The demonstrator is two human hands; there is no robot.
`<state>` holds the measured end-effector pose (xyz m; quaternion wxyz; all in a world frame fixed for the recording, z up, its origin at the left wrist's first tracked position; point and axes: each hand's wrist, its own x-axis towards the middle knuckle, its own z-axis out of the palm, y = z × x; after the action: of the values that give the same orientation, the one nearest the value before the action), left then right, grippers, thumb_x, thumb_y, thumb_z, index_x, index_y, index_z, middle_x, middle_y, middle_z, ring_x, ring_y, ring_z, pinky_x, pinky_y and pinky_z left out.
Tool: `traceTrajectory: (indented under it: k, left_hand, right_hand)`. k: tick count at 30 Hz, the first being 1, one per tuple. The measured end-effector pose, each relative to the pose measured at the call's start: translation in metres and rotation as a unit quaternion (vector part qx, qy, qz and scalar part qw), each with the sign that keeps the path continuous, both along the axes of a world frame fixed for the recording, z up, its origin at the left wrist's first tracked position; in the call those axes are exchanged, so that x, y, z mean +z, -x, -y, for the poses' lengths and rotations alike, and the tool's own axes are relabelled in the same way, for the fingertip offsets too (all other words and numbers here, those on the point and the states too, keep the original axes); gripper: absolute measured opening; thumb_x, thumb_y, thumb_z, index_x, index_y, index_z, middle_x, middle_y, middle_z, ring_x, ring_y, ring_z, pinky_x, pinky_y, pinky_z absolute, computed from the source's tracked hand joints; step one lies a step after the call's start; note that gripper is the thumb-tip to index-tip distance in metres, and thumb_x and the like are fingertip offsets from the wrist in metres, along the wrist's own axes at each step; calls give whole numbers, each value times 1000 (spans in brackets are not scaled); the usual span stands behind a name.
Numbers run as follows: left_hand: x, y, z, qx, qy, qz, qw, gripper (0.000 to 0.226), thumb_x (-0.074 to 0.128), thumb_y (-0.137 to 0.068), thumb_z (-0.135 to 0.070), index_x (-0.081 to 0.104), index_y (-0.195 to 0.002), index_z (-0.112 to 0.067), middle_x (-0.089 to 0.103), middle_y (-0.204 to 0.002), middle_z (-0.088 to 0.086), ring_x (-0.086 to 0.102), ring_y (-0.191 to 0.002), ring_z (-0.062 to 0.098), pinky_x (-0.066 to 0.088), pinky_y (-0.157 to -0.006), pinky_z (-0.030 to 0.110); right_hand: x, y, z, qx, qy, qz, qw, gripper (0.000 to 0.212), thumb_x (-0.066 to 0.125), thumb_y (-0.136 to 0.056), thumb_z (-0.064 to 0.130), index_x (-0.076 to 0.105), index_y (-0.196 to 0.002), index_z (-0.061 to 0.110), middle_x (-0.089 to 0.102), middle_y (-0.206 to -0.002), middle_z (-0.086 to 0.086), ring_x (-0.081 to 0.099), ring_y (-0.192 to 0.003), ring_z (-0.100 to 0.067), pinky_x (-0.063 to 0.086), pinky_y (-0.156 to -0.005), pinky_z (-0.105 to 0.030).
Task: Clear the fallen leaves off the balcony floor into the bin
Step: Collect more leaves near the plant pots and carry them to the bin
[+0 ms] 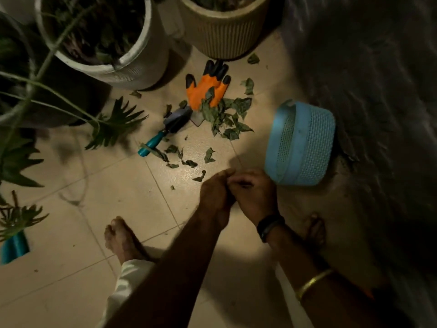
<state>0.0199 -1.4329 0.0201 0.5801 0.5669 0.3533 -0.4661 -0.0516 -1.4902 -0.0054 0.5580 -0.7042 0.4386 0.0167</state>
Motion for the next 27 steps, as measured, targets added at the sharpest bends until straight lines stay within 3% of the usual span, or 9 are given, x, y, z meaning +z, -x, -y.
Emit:
traceTrajectory:
  k: [3, 5, 10, 13, 17, 20, 23, 25, 27]
  left_hand:
    - [-23, -28, -14, 50, -8, -6, 999, 27, 33, -103, -3, 60, -101, -3, 68, -106, 19, 67, -85, 23, 56, -74, 30]
    - [-37, -44, -17, 57, 5, -22, 998, 26, 31, -106, -8, 56, -112, -2, 61, -126, 21, 66, -98, 25, 55, -82, 33]
    - [-73, -72, -14, 31, 34, -18, 999, 35, 30, -106, -9, 48, -134, 0, 57, -134, 20, 60, -113, 28, 48, -101, 38]
    - [-97, -77, -14, 33, 24, -27, 999, 37, 28, -108, -11, 47, -137, 0, 56, -137, 19, 59, -118, 29, 49, -96, 36]
    - [-121, -76, -17, 38, 7, -30, 999, 38, 30, -108, -13, 49, -139, -2, 58, -136, 16, 59, -121, 27, 52, -85, 28]
    - [-128, -78, -17, 40, -21, -19, 999, 37, 34, -107, -13, 53, -137, -5, 61, -133, 13, 60, -120, 25, 52, -87, 29]
    - [-125, -80, -9, 11, -72, -3, 997, 34, 43, -103, -13, 60, -132, -10, 64, -128, 11, 60, -121, 26, 53, -88, 35]
    - [-118, -81, 2, -3, -66, 3, 998, 33, 45, -103, -15, 62, -130, -11, 65, -126, 10, 60, -118, 25, 52, -90, 38]
    - [-108, -83, 18, -15, -36, 0, 999, 32, 42, -103, -15, 64, -125, -10, 68, -114, 10, 64, -100, 22, 52, -82, 34]
  right_hand:
    - [-11, -33, 20, 53, 66, 10, 996, 14, 72, -86, 12, 78, -98, 16, 66, -95, 7, 61, -81, -2, 49, -76, -8]
    - [-31, -58, 44, 68, 138, -13, 988, 19, 64, -91, 12, 76, -105, 14, 72, -96, 2, 65, -86, -9, 53, -79, -17]
    - [-110, -111, 92, 207, 260, -162, 929, 21, 64, -90, 16, 68, -110, 13, 65, -111, -13, 63, -103, -32, 48, -78, -30]
    - [-155, -120, 92, 233, 249, -170, 924, 40, 73, -86, 28, 63, -122, 13, 58, -125, -17, 59, -112, -35, 50, -91, -39]
    - [-193, -109, 67, 299, 278, -152, 900, 21, 62, -95, 23, 70, -111, 13, 59, -117, -17, 61, -102, -38, 51, -83, -40]
    - [-192, -97, 55, 219, 243, -157, 932, 17, 64, -94, 24, 74, -101, 12, 69, -105, -14, 65, -96, -34, 52, -81, -37]
    - [-164, -88, 40, 71, 115, -79, 988, 15, 77, -83, 18, 77, -97, 14, 76, -93, -5, 71, -88, -22, 59, -82, -37]
    - [-140, -85, 28, 23, 66, -61, 996, 15, 79, -80, 13, 77, -95, 16, 76, -89, 1, 71, -83, -15, 60, -78, -36]
    - [-124, -86, 22, 7, 82, -65, 994, 18, 74, -81, 10, 69, -90, 24, 72, -82, 6, 68, -79, -15, 59, -72, -38]
